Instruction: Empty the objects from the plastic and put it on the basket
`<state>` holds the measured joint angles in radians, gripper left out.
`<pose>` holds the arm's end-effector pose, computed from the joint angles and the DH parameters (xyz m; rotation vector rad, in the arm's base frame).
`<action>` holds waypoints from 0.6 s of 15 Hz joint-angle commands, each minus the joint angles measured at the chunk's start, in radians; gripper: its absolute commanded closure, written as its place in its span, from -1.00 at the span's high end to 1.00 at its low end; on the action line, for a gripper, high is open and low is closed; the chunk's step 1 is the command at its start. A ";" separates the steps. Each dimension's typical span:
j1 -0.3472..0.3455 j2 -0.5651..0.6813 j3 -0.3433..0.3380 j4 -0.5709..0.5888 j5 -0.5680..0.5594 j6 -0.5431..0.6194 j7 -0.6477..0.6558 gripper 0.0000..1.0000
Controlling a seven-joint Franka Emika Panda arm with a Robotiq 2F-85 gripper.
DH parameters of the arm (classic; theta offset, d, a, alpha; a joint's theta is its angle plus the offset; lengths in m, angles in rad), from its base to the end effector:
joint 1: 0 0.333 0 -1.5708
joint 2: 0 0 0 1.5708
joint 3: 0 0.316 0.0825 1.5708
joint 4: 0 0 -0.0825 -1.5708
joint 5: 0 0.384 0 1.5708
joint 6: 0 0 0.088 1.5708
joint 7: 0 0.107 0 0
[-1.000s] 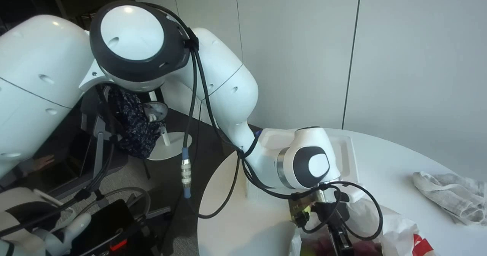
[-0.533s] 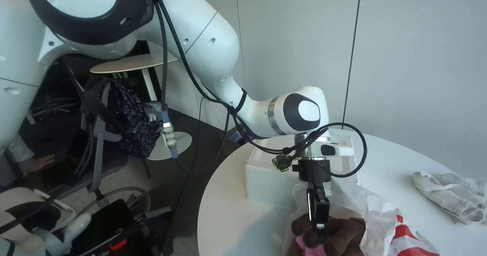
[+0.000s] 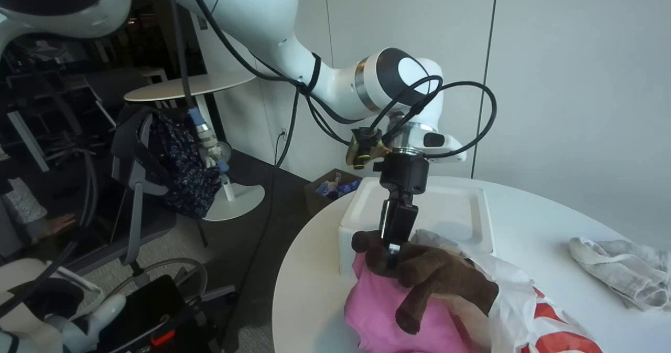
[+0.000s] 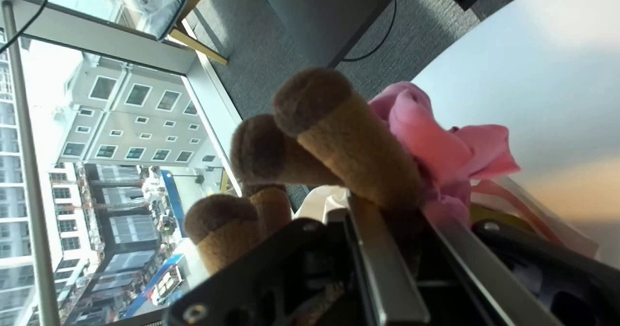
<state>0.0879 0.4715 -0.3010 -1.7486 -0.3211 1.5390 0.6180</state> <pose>0.5612 -0.1444 0.2922 2.3007 -0.8987 -0.7221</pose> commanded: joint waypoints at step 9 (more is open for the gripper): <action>-0.087 -0.381 0.184 0.010 0.187 -0.131 -0.282 -0.83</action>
<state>-0.0067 0.2150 -0.1656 -1.6873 -0.1347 1.3606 0.3582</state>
